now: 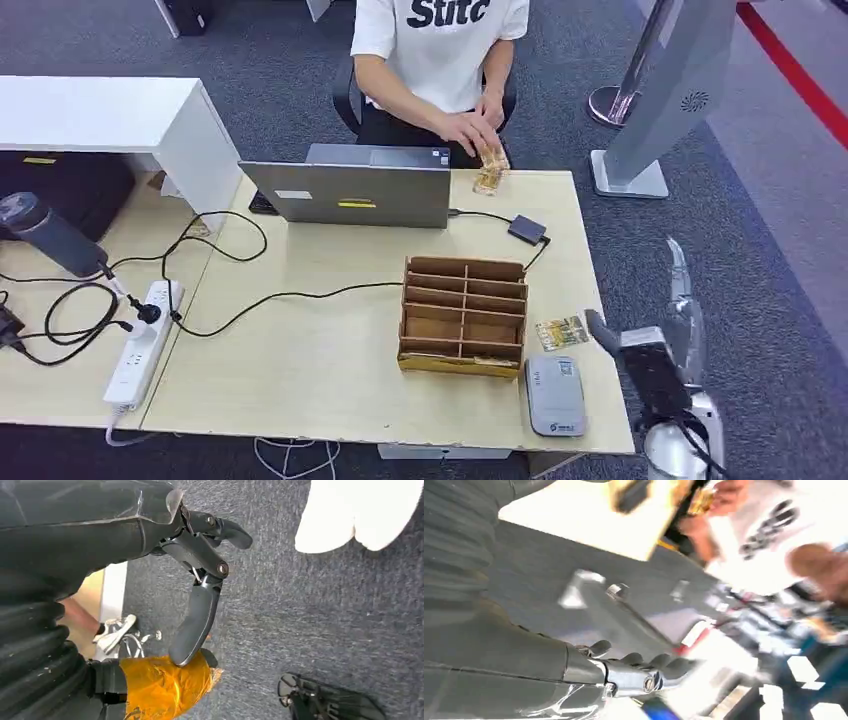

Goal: Pass the card to the sensor for recognition and then transmit it.

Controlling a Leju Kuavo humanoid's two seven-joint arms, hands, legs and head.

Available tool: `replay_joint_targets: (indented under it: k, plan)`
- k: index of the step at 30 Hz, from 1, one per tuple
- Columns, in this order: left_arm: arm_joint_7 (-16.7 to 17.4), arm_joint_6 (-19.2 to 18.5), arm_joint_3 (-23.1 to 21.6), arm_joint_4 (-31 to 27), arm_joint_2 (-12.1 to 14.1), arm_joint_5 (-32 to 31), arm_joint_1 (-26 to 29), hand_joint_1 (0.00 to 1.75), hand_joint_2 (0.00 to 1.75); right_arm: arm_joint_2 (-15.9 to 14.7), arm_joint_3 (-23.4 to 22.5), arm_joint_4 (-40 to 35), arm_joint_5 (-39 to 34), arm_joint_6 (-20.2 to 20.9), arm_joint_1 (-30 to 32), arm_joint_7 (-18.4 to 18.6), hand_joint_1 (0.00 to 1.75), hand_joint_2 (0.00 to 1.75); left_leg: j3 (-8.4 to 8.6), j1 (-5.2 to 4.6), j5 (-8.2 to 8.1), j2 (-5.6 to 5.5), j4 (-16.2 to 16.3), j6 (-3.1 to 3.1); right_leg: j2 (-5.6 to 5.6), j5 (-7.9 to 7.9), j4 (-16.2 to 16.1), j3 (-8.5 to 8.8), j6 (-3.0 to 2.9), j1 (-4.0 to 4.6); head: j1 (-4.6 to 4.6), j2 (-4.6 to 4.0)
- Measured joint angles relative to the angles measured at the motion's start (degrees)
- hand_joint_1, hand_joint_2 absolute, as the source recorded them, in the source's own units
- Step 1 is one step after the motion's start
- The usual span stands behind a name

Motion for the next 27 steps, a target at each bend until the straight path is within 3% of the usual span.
replay_joint_targets:
  k: [5,10,20,25,26,27]
  plan:
    - [0.0,-1.66,-0.48,0.0,0.02,-2.29,-0.23,0.0,1.75,-0.07,14.55,0.65,3.6,-1.43,-7.33,7.15,0.0,1.75,0.04,0.0,0.09,0.1,0.0,-0.13,0.09,0.11,0.0,-0.09,-0.14,0.0,0.0,0.0]
    - [0.63,-2.16,-1.33,0.0,-0.17,-4.44,-0.91,0.0,1.75,0.0,22.74,7.09,9.35,-4.54,-16.1,13.38,0.0,1.75,0.02,0.01,0.17,0.01,0.01,-0.21,0.02,0.17,0.02,-0.09,-0.18,0.01,0.02,0.0]
    - [3.12,-2.53,-4.24,0.0,-1.62,-8.5,-3.67,0.0,1.75,0.94,25.76,23.86,26.8,-9.83,-30.59,25.96,0.0,1.75,0.01,0.01,0.2,-0.02,0.03,-0.25,0.03,0.2,0.03,-0.1,-0.15,0.0,0.02,0.0]
    - [3.45,-2.69,-5.64,0.0,-2.34,-9.42,-4.69,0.0,1.75,1.09,25.19,30.21,31.47,-11.12,-34.86,27.71,0.0,1.75,0.0,0.01,0.2,-0.03,0.04,-0.25,0.02,0.2,0.03,-0.11,-0.15,0.01,0.02,0.0]
    - [3.45,-2.69,-5.88,0.0,-2.4,-9.46,-4.74,0.0,1.75,1.11,25.03,30.86,31.92,-11.36,-35.2,27.71,0.68,1.75,0.0,0.01,0.2,-0.03,0.04,-0.25,0.03,0.2,0.03,-0.11,-0.15,0.01,0.02,0.0]
    - [3.45,-2.71,-6.1,0.0,-2.45,-9.48,-4.78,0.0,1.75,1.14,24.86,31.44,32.49,-11.67,-35.44,27.69,1.48,1.75,0.0,0.01,0.2,-0.02,0.04,-0.25,0.03,0.2,0.03,-0.12,-0.15,0.01,0.02,0.0]
